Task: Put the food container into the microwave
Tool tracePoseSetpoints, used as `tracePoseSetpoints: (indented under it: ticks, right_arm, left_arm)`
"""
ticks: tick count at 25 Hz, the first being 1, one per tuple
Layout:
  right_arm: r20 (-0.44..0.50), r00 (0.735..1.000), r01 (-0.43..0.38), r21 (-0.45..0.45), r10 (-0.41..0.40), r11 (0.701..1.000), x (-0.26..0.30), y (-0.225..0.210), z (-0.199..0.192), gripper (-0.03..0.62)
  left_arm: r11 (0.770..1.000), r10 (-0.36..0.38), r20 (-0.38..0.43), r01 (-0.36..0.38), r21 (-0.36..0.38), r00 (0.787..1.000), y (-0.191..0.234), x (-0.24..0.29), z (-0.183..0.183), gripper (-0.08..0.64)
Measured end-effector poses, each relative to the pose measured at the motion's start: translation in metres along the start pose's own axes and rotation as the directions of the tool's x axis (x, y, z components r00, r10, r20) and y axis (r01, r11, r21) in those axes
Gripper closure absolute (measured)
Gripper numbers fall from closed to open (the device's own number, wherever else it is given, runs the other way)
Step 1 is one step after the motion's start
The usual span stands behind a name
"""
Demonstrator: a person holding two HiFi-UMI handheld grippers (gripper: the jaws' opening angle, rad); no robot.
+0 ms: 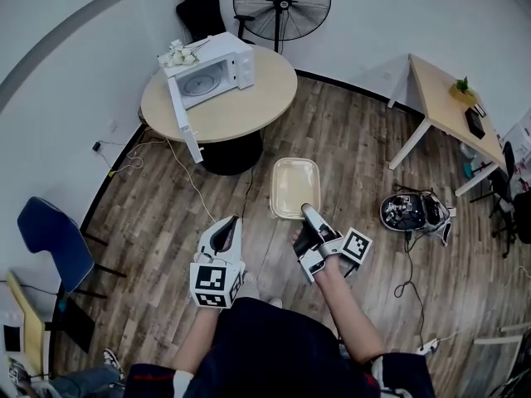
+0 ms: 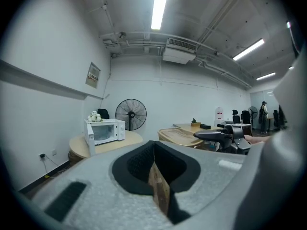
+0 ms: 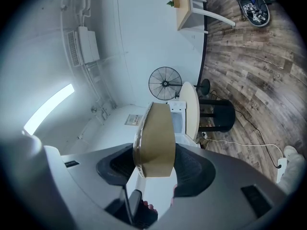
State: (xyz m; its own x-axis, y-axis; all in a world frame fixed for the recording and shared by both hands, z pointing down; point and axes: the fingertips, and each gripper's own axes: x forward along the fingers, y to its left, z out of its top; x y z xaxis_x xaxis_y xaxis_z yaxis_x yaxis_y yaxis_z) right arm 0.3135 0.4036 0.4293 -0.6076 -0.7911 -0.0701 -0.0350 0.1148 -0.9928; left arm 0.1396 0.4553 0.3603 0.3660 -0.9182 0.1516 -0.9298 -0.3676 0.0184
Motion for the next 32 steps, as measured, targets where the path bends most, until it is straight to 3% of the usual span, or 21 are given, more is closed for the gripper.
tracePoseSetpoints:
  ticks: [5, 10, 18, 32]
  right_arm:
    - [0.011, 1.0, 0.0, 0.044, -0.001, 0.999, 0.013, -0.011, 0.011, 0.367]
    - [-0.004, 1.0, 0.013, 0.04, -0.013, 0.999, 0.045, -0.02, 0.023, 0.367]
    - [-0.021, 0.999, 0.028, 0.039, -0.028, 0.999, 0.128, -0.024, 0.046, 0.367]
    - [-0.005, 0.999, 0.034, 0.052, -0.034, 0.998, 0.276, -0.011, 0.06, 0.365]
  left_arm:
    - [0.999, -0.004, -0.003, 0.004, 0.048, 1.0, -0.001, 0.017, 0.002, 0.541]
    - [0.999, -0.002, 0.0, 0.002, 0.045, 1.0, 0.016, 0.046, 0.003, 0.541]
    - [0.999, 0.007, -0.001, -0.007, 0.038, 1.0, 0.076, 0.109, 0.017, 0.541]
    - [0.998, -0.051, 0.023, 0.05, 0.024, 0.998, 0.18, 0.193, 0.052, 0.541]
